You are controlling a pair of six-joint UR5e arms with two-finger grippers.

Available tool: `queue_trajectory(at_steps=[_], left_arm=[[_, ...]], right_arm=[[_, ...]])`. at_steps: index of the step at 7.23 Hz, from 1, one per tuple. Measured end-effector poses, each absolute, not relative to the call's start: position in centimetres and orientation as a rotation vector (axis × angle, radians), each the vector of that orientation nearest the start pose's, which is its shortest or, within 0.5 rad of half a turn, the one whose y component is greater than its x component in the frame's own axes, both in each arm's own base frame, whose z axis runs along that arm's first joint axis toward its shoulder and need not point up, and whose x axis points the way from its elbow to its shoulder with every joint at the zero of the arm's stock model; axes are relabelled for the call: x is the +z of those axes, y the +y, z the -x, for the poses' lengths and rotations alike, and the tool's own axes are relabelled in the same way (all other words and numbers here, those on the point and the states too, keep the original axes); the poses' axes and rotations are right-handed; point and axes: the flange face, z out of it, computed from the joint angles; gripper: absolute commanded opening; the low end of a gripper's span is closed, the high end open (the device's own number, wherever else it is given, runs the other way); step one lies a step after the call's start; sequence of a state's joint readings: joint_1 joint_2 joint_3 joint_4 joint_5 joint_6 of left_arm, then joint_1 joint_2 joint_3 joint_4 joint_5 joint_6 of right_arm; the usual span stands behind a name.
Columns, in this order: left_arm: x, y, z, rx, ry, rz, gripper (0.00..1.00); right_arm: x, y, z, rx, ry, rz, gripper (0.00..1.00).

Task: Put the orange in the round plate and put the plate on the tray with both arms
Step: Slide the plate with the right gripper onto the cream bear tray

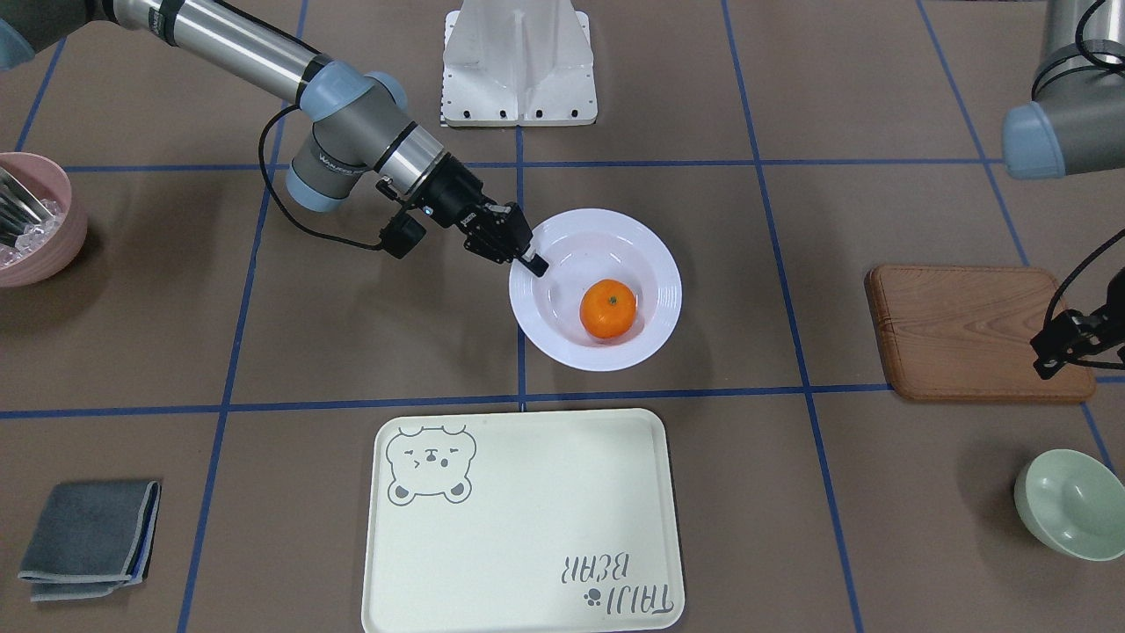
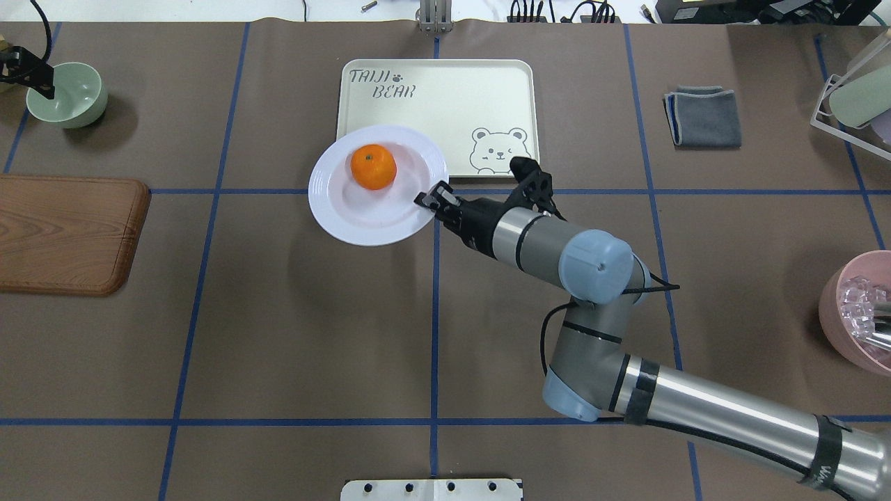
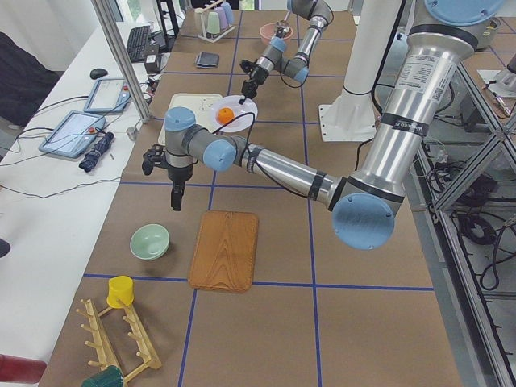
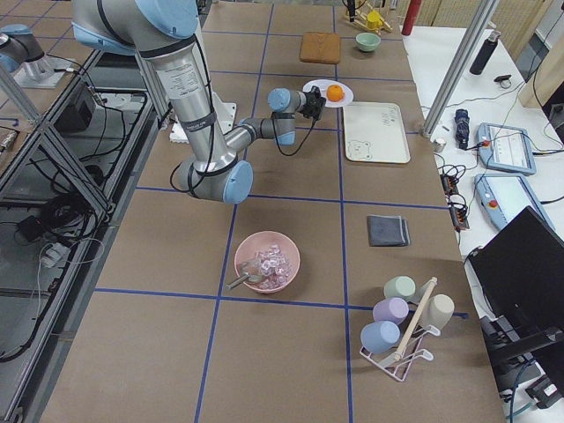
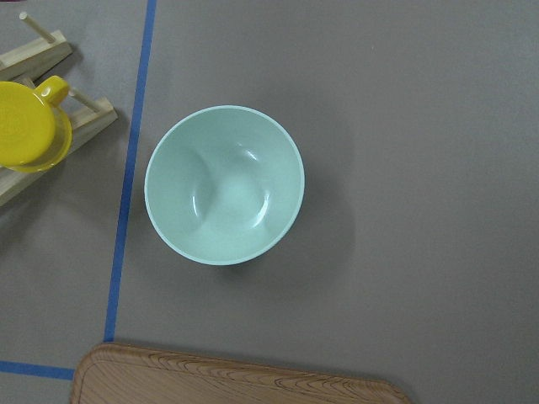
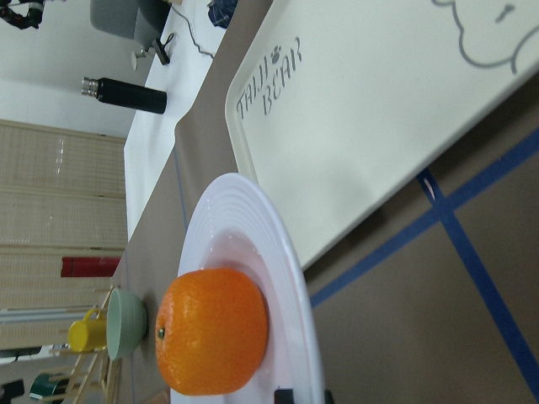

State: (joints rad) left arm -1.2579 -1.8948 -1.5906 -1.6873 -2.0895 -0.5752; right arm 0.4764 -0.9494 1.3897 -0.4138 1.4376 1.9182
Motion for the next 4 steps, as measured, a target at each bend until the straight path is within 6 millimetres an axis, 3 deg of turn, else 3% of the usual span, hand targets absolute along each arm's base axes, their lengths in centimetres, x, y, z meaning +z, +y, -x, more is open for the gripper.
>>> queue_trajectory(at_steps=[1,3,4], left_arm=[[46.7,-62.8,-11.5,-0.133,0.653,-0.186,0.98],[46.9,-62.9,-11.6,-0.132,0.651,-0.183,0.98],[47.0,-62.9,-11.6,-0.132,0.651,-0.181,0.98]], right_arm=[[22.7,-48.7,55.5,0.815,-1.562,-0.225,0.0],[22.3,-55.4,56.3,0.976,-1.486,-0.192,0.0],[23.0,-57.4,56.8,1.047,-1.462,-0.156,0.0]])
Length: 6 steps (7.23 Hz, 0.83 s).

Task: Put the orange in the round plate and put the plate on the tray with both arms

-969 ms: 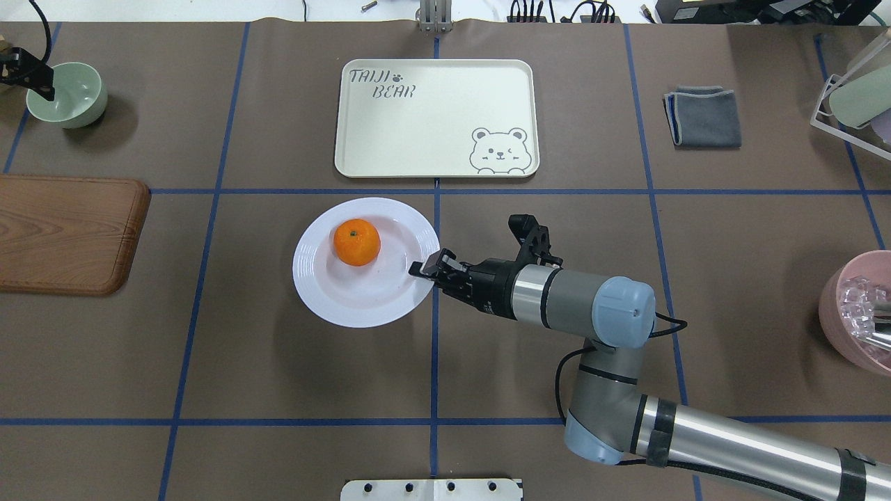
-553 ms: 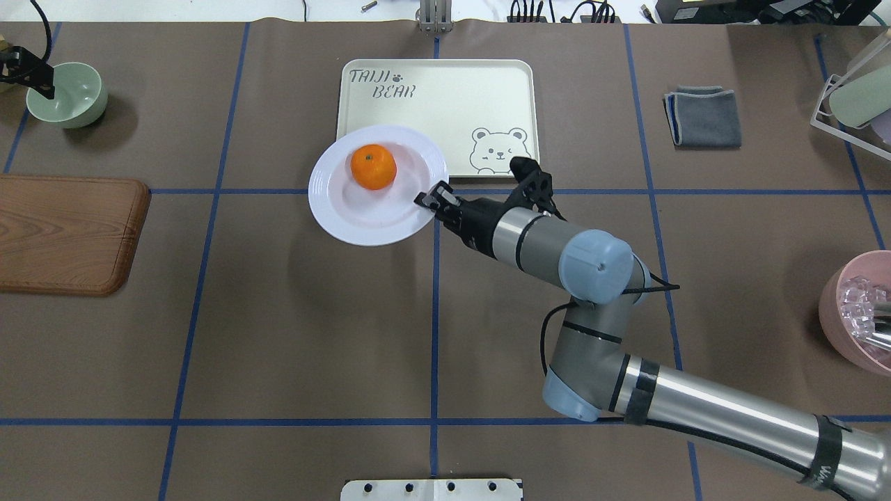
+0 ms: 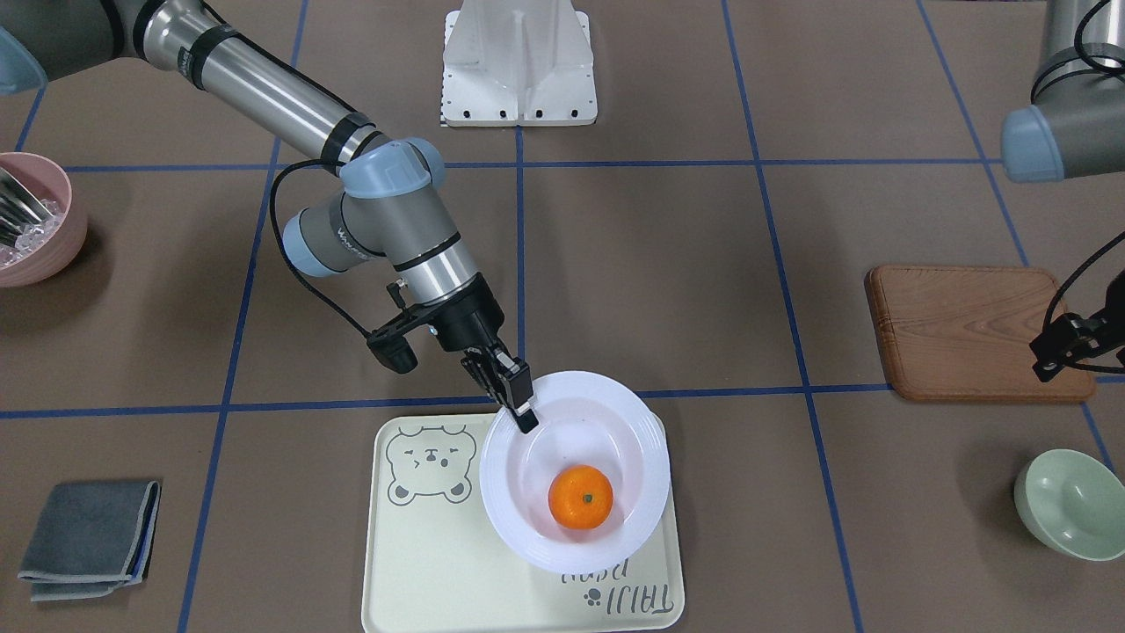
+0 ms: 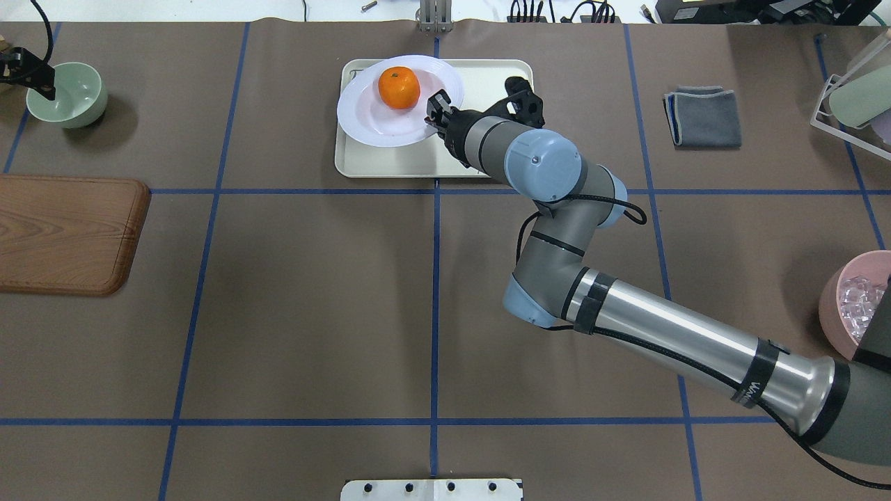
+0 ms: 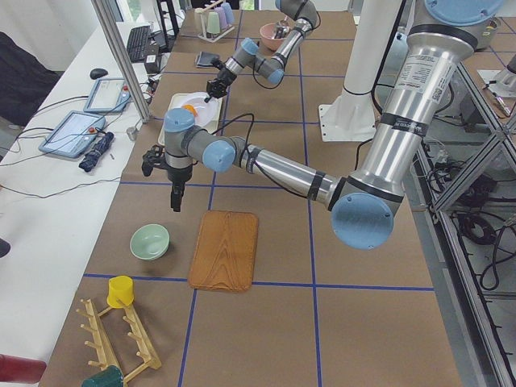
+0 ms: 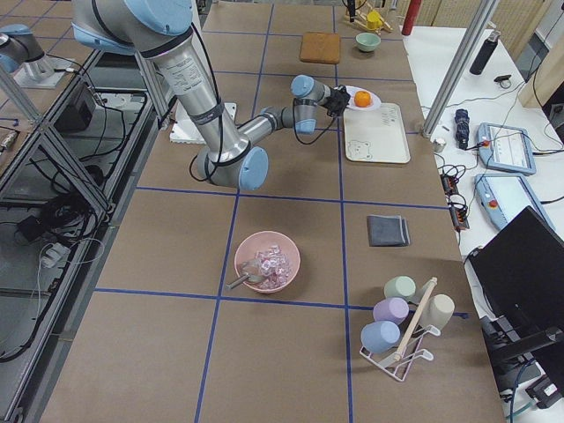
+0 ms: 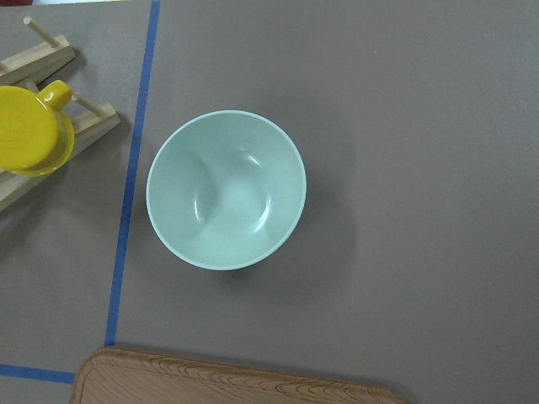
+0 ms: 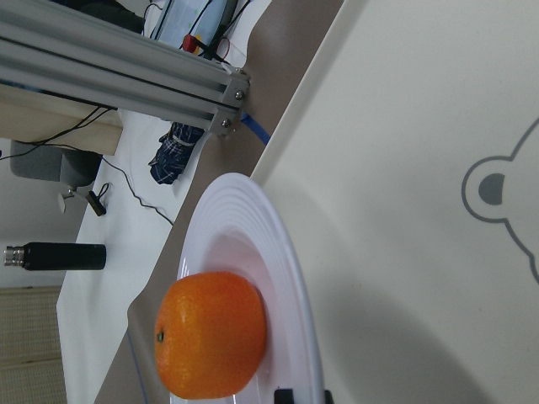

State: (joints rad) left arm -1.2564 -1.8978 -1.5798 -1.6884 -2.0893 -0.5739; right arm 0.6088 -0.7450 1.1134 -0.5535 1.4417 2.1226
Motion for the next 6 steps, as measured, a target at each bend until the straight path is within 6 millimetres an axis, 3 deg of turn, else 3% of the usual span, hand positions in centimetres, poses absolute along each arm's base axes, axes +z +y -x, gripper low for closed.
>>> queue_trajectory(at_steps=[3,5,6], left_arm=[[46.9,-63.0,-11.6,-0.132,0.65,-0.183,0.98],[46.9,-62.9,-11.6,-0.133,0.65,-0.183,0.98],[46.9,-62.9,-11.6,-0.134,0.65,-0.183,0.98]], right_arm=[[26.0,-59.3,58.2,1.117,-1.389,-0.115,0.0],[26.8,-59.4,58.4,1.115,-1.371,-0.104,1.0],[27.4,-59.5,58.2,1.087,-1.356,-0.108,1.0]])
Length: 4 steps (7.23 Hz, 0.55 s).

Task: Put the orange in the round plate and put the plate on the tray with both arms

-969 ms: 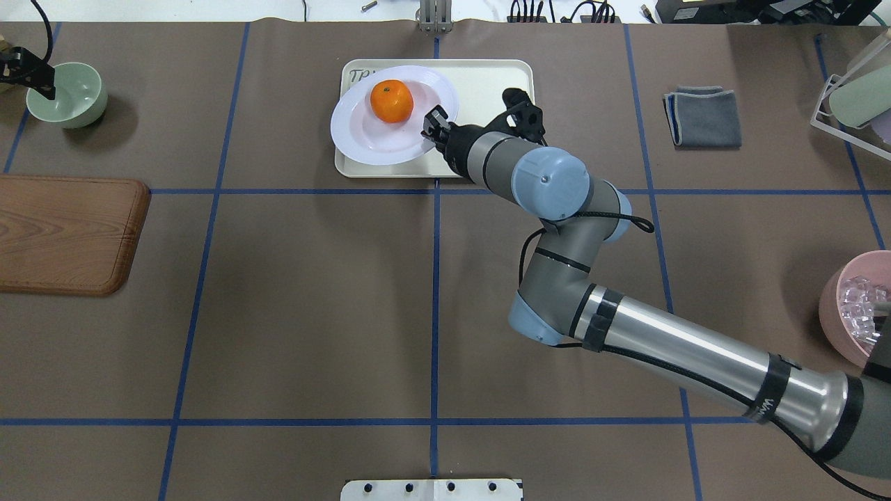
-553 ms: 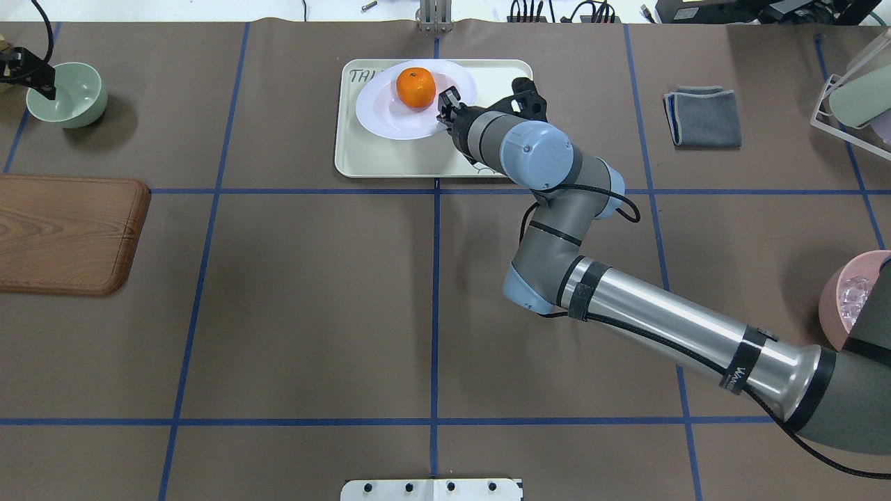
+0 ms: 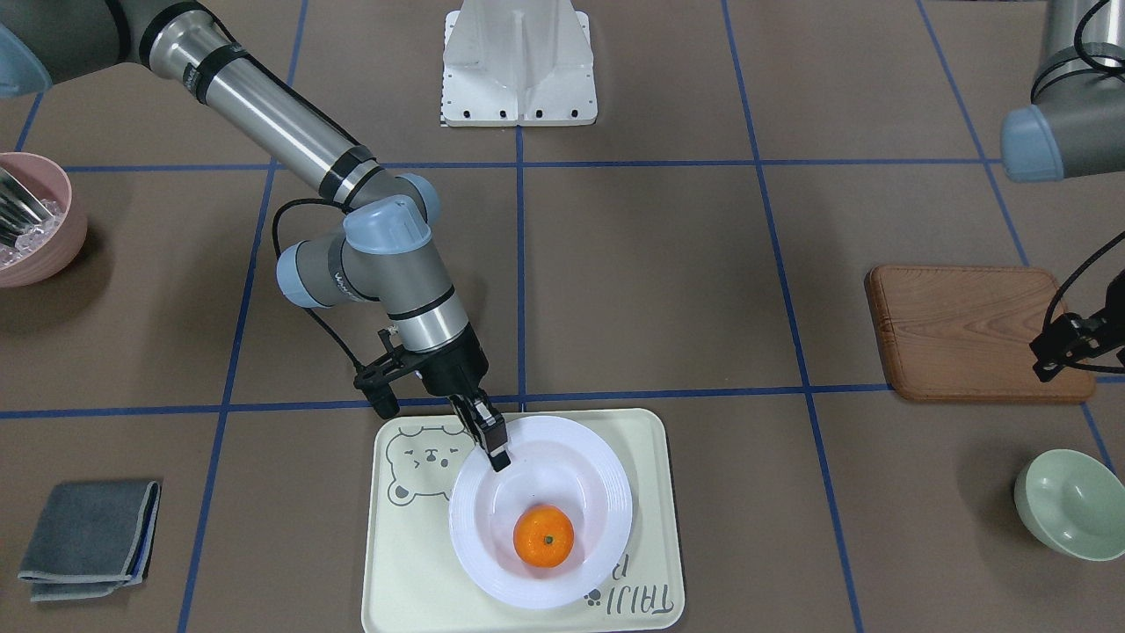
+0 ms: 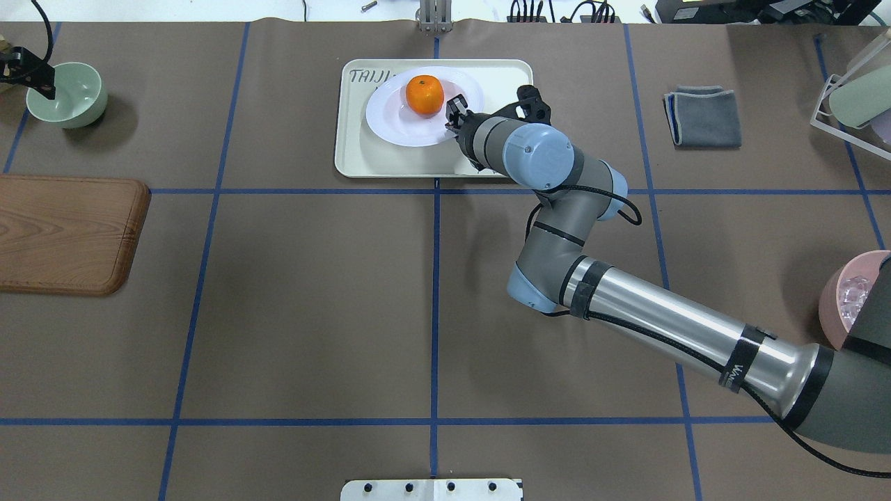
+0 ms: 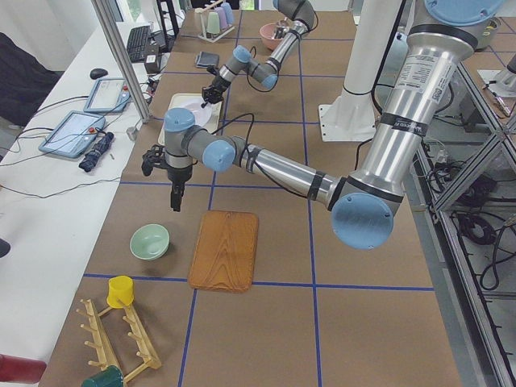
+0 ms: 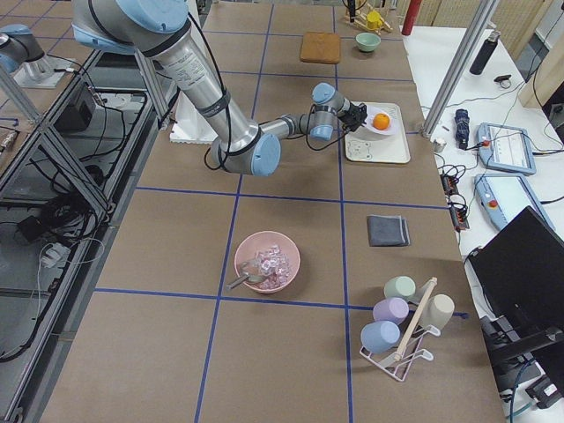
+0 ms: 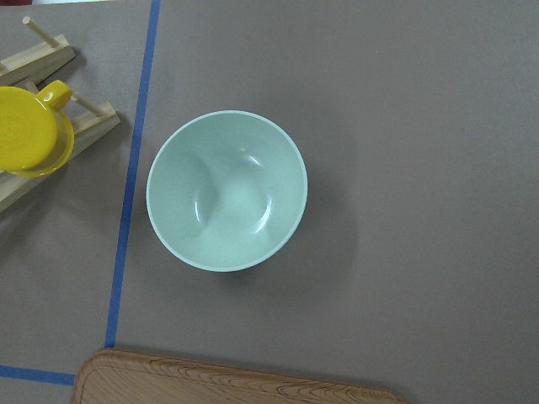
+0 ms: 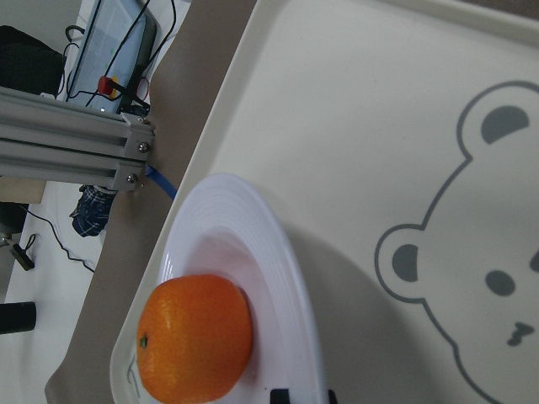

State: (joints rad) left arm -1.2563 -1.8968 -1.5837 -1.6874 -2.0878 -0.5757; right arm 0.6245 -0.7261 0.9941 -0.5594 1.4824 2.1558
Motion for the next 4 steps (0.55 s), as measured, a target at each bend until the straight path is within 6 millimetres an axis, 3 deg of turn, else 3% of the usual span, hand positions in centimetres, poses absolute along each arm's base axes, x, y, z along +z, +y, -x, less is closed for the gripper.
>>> queue_trajectory(at_steps=[2,4], left_arm=[[46.8,-62.9,-11.6,-0.133,0.651,-0.185,0.98],[46.6,-62.9,-11.6,-0.132,0.652,-0.187,0.98]], right_arm=[[29.6,-59.3,55.6,0.899,-1.237,-0.122,1.0],[31.0,-59.1,49.0,0.67,-1.055,-0.068,1.0]])
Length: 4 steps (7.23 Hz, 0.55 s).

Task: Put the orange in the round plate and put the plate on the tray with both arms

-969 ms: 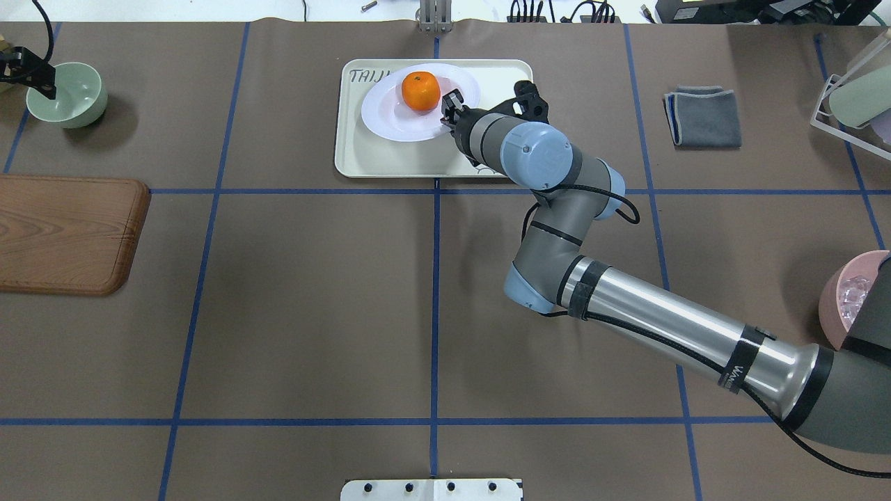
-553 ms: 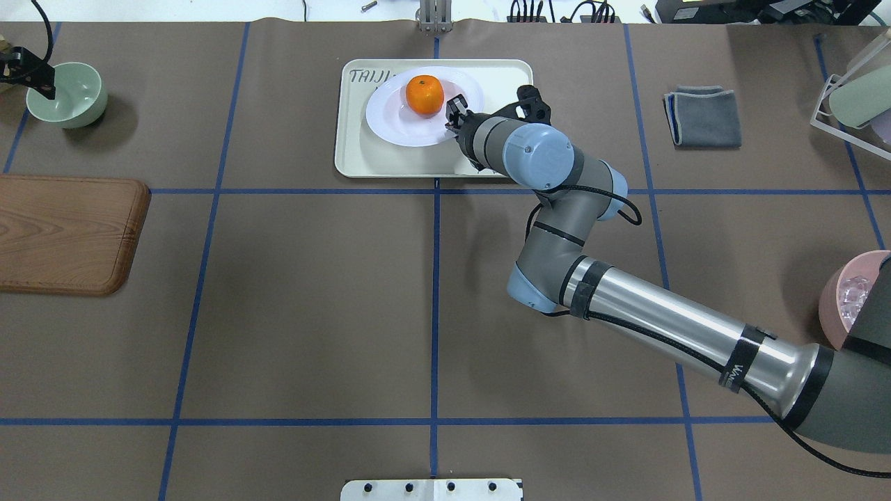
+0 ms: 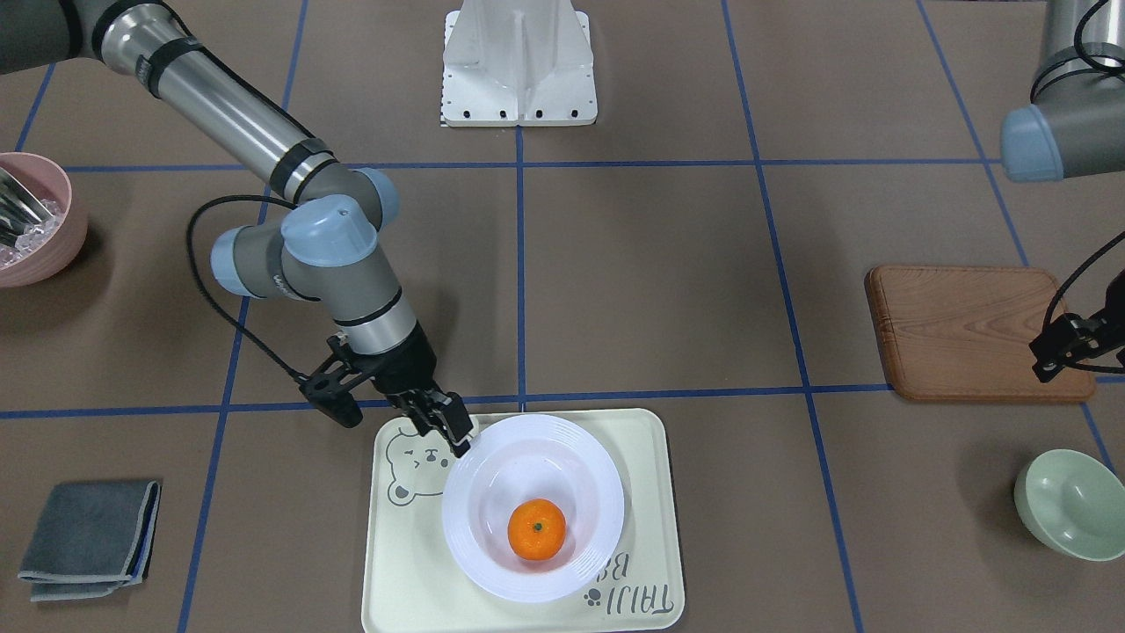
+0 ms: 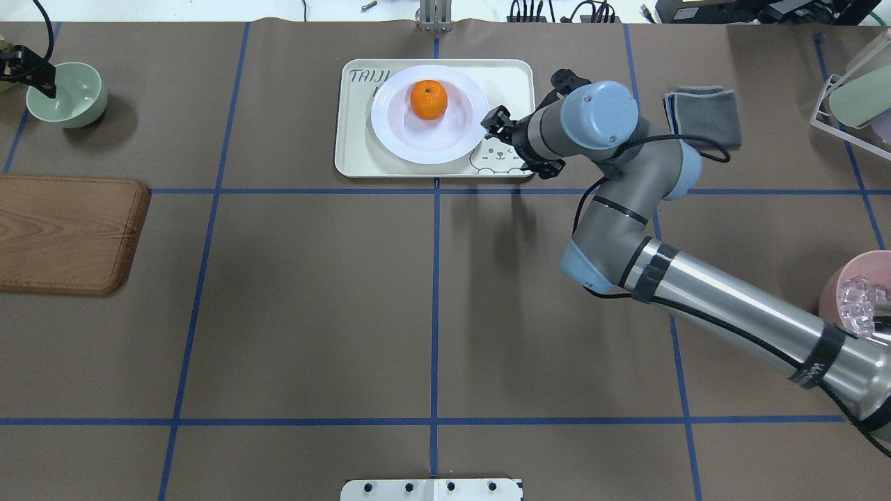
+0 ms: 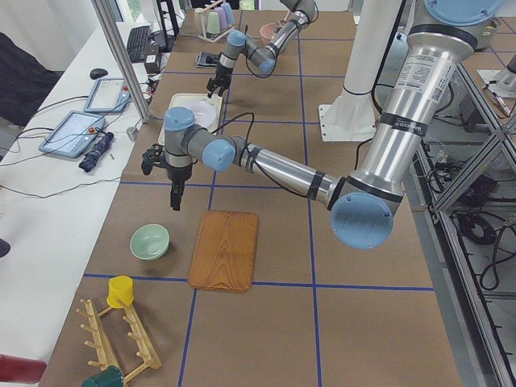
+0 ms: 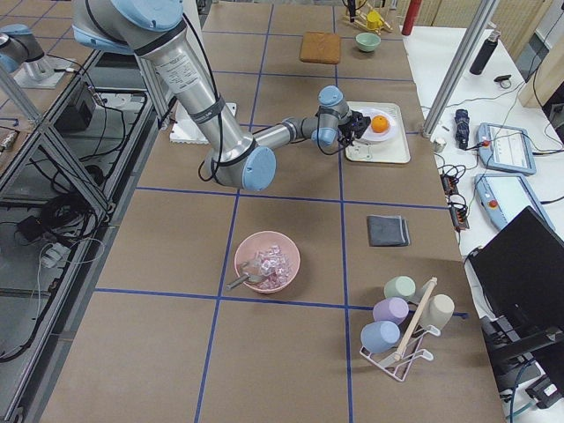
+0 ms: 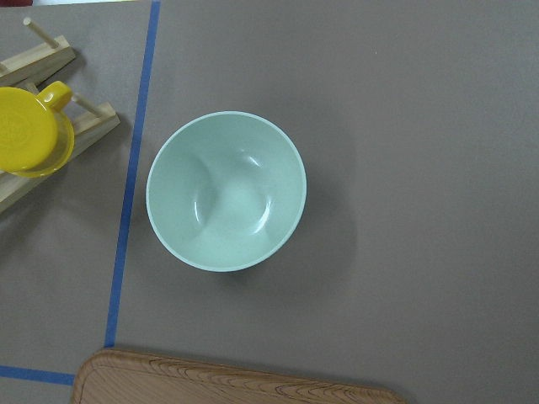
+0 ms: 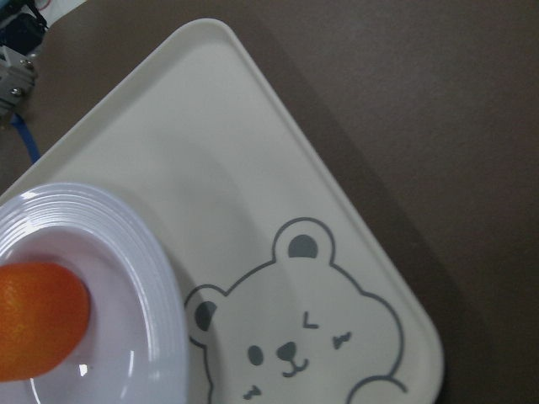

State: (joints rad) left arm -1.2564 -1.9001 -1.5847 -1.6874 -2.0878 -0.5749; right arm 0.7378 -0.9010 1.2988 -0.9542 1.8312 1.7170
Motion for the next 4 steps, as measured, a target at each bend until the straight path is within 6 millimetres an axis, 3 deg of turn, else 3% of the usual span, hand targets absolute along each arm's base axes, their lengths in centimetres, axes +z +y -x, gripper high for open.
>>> queue_trajectory(at_steps=[2,4], left_arm=[[46.9,-62.8,-11.5,-0.126,0.65,-0.187,0.98],[47.7,-62.3,-11.4,-0.115,0.654,-0.187,0.98]], right_arm=[[32.2,-58.8,39.9,0.52,-0.948,-0.014,1.0],[36.4,-57.3,27.1,0.386,-0.886,-0.007,1.0]])
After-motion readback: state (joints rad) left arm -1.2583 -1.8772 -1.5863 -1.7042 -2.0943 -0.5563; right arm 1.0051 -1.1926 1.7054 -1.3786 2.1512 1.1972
